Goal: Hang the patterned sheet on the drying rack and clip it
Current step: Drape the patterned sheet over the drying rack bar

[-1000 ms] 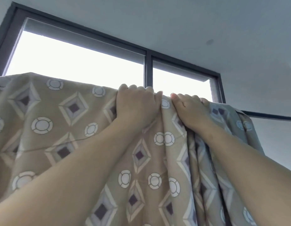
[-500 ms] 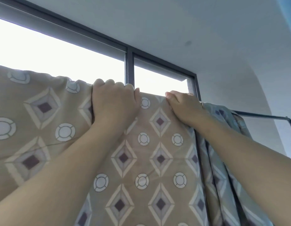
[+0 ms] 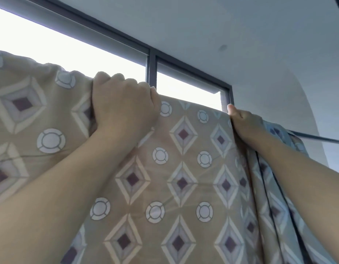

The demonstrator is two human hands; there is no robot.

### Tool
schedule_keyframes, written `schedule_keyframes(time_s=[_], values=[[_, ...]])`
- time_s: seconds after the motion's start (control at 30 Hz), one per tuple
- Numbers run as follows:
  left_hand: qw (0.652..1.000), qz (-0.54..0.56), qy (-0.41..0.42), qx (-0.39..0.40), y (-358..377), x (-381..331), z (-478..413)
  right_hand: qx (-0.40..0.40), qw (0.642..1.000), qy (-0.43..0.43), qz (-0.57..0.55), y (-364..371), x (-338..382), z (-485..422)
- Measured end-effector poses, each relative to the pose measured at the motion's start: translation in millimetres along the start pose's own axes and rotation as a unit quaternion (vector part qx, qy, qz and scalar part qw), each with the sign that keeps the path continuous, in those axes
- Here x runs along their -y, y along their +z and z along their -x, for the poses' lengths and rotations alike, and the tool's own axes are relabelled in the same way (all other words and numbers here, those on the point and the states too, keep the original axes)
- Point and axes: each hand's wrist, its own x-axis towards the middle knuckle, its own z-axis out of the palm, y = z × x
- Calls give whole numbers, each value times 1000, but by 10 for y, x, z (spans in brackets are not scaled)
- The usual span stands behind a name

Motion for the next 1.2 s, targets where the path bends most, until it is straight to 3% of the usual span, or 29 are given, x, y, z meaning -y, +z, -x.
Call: schedule_keyframes(time_s=[0.1,0.23,0.33,0.53,0.7,0.93,1.1,1.2], values=[[998,13,-25,65,-20,-320,-16,20,999,-47,8,1,-11,-8],[986,38,24,159,58,-1211,-95,1,986,-160,38,46,-207,-99],[985,31,37,169,267,-1740,-122,-12,973,-229,40,19,-546,-220],[995,6,19,96,578,-2145,-81,27,975,-218,35,-45,-1240,-501],[999,-10,-22,38,665,-1905,-48,10,988,-150,34,-93,-1790,-668],[987,-24,-78,138,707,-2015,-147,20,993,-95,64,38,-1749,-764],[979,33,9,199,815,-2547,-211,-5,984,-178,31,131,-1536,-684],[984,46,44,165,942,-2780,-176,-9,983,-180,38,101,-1670,-677]])
